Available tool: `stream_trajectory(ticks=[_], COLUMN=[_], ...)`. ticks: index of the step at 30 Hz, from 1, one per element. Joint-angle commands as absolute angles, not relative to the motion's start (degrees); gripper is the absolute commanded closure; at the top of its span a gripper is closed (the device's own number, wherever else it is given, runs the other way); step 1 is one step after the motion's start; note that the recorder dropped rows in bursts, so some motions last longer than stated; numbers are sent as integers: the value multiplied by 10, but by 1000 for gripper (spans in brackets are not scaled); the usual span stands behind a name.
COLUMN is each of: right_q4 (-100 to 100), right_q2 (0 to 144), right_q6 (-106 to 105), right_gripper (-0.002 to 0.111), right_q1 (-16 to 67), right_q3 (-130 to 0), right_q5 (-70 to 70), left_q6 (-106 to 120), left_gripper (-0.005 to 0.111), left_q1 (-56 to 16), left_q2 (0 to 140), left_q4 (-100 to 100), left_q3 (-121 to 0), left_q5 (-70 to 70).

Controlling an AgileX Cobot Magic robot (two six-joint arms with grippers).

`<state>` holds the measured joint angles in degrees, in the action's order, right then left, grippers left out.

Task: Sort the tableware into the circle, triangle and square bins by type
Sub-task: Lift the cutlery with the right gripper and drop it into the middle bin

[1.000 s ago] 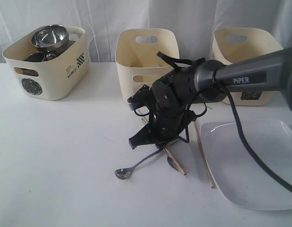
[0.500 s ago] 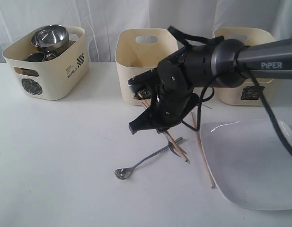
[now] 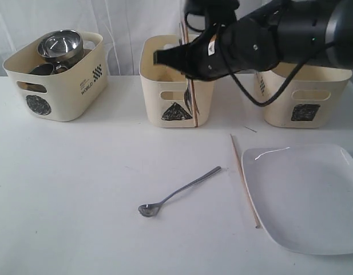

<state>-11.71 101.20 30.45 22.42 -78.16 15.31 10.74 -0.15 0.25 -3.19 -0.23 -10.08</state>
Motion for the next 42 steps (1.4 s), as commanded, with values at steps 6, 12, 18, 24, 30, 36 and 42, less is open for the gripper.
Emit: stream_trajectory(ticks=[6, 12, 18, 24, 30, 36, 42], right_q4=[-123, -123, -125, -125, -125, -127, -123], right_q2=[1062, 1166, 1299, 1354, 1368, 1349, 1291], right_q6=[351, 349, 347, 301, 292, 246, 145], right_gripper=[108, 108, 108, 102, 89, 79, 73], right_q1=[142, 125, 131, 137, 142, 150, 171], right_q3=[-904, -1006, -1144, -1183, -1185, -1186, -1186], right_q5=[38, 21, 21, 29, 51, 161, 288], left_q6=[103, 103, 103, 103, 103, 103, 103], left_gripper=[107, 107, 107, 107, 107, 107, 107], left_q1=[-1, -1, -1, -1, -1, -1, -1], left_q2=[0, 0, 0, 0, 0, 0, 0], left_q4=[-33, -33, -33, -33, -33, -33, -33], left_q3=[0, 0, 0, 0, 0, 0, 0], left_q5=[-98, -98, -98, -98, -98, -98, -98])
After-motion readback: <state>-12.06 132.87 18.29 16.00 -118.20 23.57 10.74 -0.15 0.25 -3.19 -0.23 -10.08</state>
